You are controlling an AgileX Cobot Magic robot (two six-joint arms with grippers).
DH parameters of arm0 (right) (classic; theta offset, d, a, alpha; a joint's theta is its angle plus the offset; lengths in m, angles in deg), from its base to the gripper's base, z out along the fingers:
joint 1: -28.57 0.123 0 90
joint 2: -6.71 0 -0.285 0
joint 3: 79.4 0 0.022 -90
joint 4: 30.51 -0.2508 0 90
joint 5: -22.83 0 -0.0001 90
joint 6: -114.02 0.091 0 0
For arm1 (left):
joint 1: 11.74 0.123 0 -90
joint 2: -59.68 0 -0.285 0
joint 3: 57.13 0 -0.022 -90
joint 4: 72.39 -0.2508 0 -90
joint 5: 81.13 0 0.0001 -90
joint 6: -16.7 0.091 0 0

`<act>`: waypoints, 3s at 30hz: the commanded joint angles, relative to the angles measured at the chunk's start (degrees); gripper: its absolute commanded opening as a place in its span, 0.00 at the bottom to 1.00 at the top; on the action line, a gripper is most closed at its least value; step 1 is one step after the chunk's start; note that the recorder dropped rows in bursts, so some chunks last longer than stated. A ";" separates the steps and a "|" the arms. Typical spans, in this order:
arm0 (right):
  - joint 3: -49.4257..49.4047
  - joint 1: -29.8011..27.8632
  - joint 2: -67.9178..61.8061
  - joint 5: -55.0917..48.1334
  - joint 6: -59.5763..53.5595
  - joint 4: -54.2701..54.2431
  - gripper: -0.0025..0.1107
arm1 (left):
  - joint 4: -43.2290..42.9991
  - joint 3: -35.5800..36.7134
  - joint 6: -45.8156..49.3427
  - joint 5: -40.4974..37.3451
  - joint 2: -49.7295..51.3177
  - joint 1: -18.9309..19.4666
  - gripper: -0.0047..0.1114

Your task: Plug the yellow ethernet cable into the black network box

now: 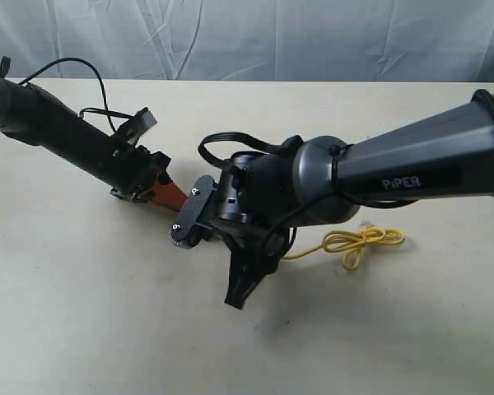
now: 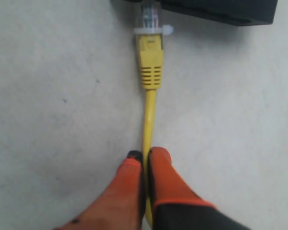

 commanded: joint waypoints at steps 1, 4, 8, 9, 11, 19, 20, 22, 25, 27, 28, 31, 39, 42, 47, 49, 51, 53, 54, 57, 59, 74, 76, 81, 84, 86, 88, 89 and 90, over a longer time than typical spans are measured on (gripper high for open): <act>0.24 -0.01 0.54 0.45 0.30 0.65 0.02 | -3.09 0.64 -0.93 1.70 1.79 0.48 0.04; 0.24 -0.01 0.54 1.09 0.30 0.54 0.02 | -3.09 0.64 -0.93 1.70 1.79 0.48 0.04; 0.24 -0.01 0.54 1.64 0.30 0.39 0.02 | -3.08 0.64 -0.93 1.45 1.79 0.48 0.04; 0.24 -0.01 0.54 1.64 0.30 0.39 0.02 | -3.08 0.64 -0.93 1.45 1.79 0.48 0.04; 0.24 -0.01 0.54 1.64 0.30 0.39 0.02 | -3.08 0.64 -0.93 1.45 1.79 0.48 0.04; 0.24 -0.01 0.54 1.54 -0.33 0.39 0.02 | -3.08 0.64 -0.93 1.33 1.79 0.48 0.04; 0.24 -0.01 0.54 1.37 -0.33 0.39 0.02 | -3.08 0.64 -0.93 1.33 1.79 0.48 0.04; 0.24 -0.01 0.54 1.15 -0.33 0.29 0.02 | -3.08 0.64 -0.93 1.24 1.79 0.48 0.04; 0.24 -0.01 0.54 1.03 -0.33 0.17 0.02 | -3.08 0.64 -0.93 1.24 1.79 0.48 0.04; 0.24 -0.01 0.54 0.82 -0.33 -0.10 0.02 | -3.08 0.64 -0.93 1.24 1.79 0.48 0.04; 0.24 -0.01 0.54 0.71 -0.33 -0.10 0.02 | -3.08 0.64 -0.93 1.24 1.79 0.48 0.04; 0.24 -0.01 0.54 0.45 -0.33 -0.10 0.02 | -3.08 0.64 -0.93 1.24 1.79 0.48 0.04; 0.24 -0.01 3.29 0.71 -1.64 -1.10 0.02 | -3.08 0.64 -0.93 1.24 1.79 0.48 0.04; 0.24 -0.01 3.53 1.10 -1.64 -1.39 0.02 | -3.08 0.64 -0.93 1.24 1.79 0.48 0.04; 0.24 -0.01 2.29 1.10 -1.93 -2.47 0.02 | -3.08 0.64 -0.93 1.03 1.79 0.48 0.04; 0.24 -0.01 2.00 0.58 -3.49 -3.40 0.02 | -3.08 0.64 -0.93 1.03 1.79 0.48 0.04; 0.24 -0.01 1.96 -1.84 -5.26 -3.72 0.02 | -3.08 0.64 -0.93 1.03 1.79 0.48 0.04; 0.24 -0.01 2.08 -3.54 -5.43 -3.72 0.02 | -3.08 0.64 -0.93 1.03 1.79 0.48 0.04; 0.24 -0.13 2.18 -3.93 -5.43 -3.72 0.02 | -3.08 0.64 -0.93 1.03 1.79 0.48 0.04; 0.24 -0.13 2.33 -3.31 -5.01 -3.72 0.02 | -3.08 0.64 -0.93 1.03 1.79 0.48 0.04; 0.24 -0.13 2.33 -2.63 -2.96 -2.40 0.02 | -3.08 0.64 -0.93 1.03 1.79 0.48 0.04; 0.24 -1.24 1.94 -0.11 0.23 -2.49 0.02 | -3.08 0.64 -0.93 1.03 1.79 0.48 0.04; 0.24 -1.24 1.71 -1.08 -0.37 -5.39 0.02 | -3.08 0.64 -0.93 1.03 1.79 0.48 0.04; 0.24 -2.16 1.71 -1.52 -1.12 -8.45 0.02 | -3.11 0.64 -0.93 0.57 1.79 0.48 0.04; 0.24 -3.03 1.71 -1.63 -1.24 -9.48 0.02 | -3.11 0.64 -0.93 0.57 1.79 0.48 0.04; 0.24 -3.03 1.71 -1.35 -1.39 -10.27 0.02 | -3.11 0.64 -0.93 0.57 1.79 0.48 0.04; 0.24 -3.03 1.71 -1.34 -1.52 -10.63 0.06 | -3.11 0.64 -0.93 0.57 1.79 0.48 0.04; 0.24 -3.03 1.71 -1.34 -1.52 -10.63 0.15 | -3.11 0.64 -0.93 0.57 1.79 0.48 0.04; 0.24 -3.03 1.71 -1.34 -1.52 -10.63 0.20 | -3.11 0.64 -0.93 0.57 1.79 0.48 0.04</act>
